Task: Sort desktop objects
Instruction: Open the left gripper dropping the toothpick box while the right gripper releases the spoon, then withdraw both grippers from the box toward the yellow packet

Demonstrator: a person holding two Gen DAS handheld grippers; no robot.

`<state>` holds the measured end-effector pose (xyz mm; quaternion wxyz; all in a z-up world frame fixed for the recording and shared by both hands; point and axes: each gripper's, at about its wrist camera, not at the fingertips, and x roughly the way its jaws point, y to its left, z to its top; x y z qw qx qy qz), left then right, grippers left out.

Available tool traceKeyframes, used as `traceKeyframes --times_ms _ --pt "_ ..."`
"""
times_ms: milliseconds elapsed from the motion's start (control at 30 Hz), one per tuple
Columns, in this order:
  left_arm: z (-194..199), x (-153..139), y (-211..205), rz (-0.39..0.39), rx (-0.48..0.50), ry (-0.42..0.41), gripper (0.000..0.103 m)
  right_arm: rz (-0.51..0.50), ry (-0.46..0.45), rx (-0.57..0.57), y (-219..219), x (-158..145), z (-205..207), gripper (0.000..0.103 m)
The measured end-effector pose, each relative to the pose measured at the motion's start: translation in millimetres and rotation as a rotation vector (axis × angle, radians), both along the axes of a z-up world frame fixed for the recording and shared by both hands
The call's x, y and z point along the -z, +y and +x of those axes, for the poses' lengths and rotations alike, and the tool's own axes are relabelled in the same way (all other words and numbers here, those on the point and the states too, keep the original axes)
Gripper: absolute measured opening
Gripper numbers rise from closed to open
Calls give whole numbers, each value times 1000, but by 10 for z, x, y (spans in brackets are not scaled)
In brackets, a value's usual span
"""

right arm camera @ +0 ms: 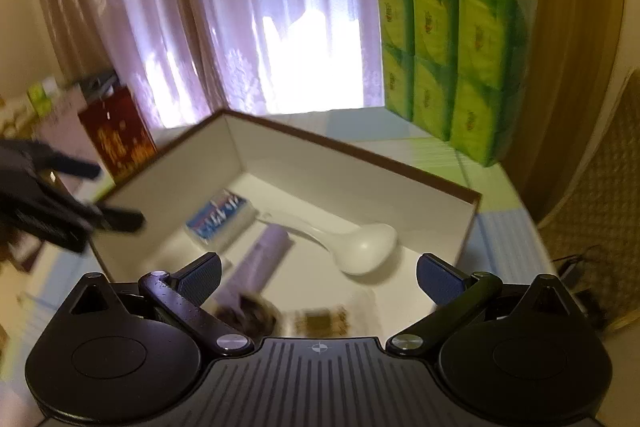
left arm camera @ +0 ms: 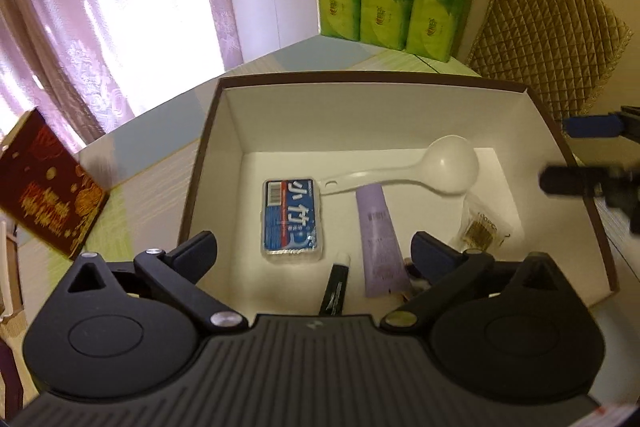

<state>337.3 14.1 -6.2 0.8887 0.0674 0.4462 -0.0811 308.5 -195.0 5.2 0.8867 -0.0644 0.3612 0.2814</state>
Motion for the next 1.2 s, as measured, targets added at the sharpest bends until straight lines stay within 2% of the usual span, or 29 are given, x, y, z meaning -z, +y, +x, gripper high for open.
traceKeyframes --times_ms 133,367,867,1133,1200 --pt "-295 -116 3 -5 -41 -66 102 -49 -39 -16 12 15 -218 101" --pt "-777 -167 -24 -40 -79 -71 102 -73 -70 -31 64 -49 -544 101" --pt "-1660 -20 -21 -13 -214 -21 102 -44 -51 -20 1 -89 -1152 101" --pt "-2062 287 -64 1 -273 60 102 -33 -2 24 -144 2 -1378 101" --pt "-2150 384 -75 -16 -279 95 102 -36 -1 32 -170 13 -1437 101"
